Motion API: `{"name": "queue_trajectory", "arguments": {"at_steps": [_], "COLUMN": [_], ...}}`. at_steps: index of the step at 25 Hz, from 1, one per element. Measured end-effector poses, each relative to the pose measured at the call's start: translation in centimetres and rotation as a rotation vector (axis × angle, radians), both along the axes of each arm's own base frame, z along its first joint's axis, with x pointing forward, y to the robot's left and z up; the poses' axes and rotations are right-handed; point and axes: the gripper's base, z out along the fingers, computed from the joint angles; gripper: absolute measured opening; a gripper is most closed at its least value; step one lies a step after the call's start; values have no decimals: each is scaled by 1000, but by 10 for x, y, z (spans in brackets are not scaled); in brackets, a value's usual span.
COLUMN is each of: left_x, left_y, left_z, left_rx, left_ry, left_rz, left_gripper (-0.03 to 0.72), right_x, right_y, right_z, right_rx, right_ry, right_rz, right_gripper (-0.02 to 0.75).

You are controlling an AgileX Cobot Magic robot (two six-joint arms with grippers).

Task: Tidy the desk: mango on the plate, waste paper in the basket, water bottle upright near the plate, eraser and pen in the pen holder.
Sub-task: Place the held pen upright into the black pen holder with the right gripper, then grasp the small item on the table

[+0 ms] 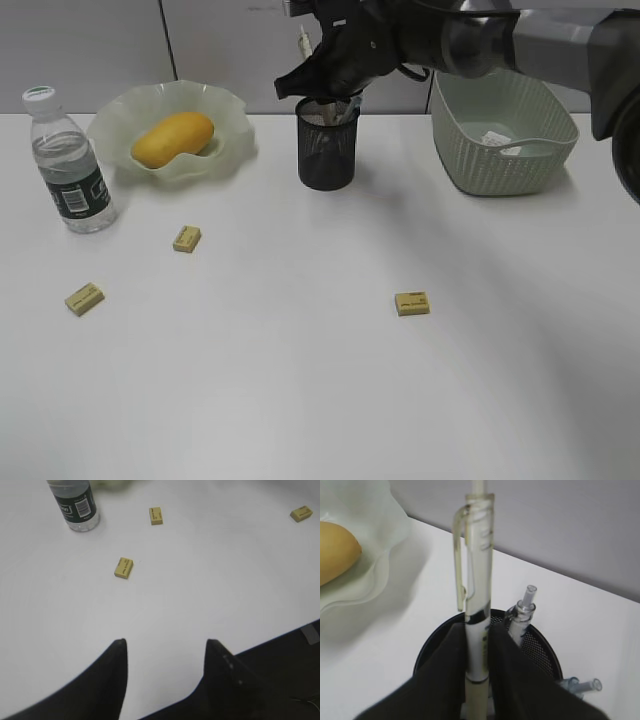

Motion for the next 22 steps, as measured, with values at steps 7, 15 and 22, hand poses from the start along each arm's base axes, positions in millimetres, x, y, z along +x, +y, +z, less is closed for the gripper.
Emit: {"name": "queue_trajectory", "arguments": {"at_steps": [7, 15, 22], "left_x": [0, 0, 0], "left_y": [0, 0, 0], "left_z": [0, 0, 0], "left_rx": [-1, -1, -1], "left_ry": [-1, -2, -2], "left_rz": [0, 0, 0], "left_gripper": [382, 382, 382], "right_x": [0, -10, -43], "right_y": [-1, -7, -26], "right_z": [0, 46, 91], "right_rx": [12, 16, -121], "right_ry": [5, -9, 170], "right_rz": [-5, -13, 16], "right_gripper": [498, 569, 569]}}
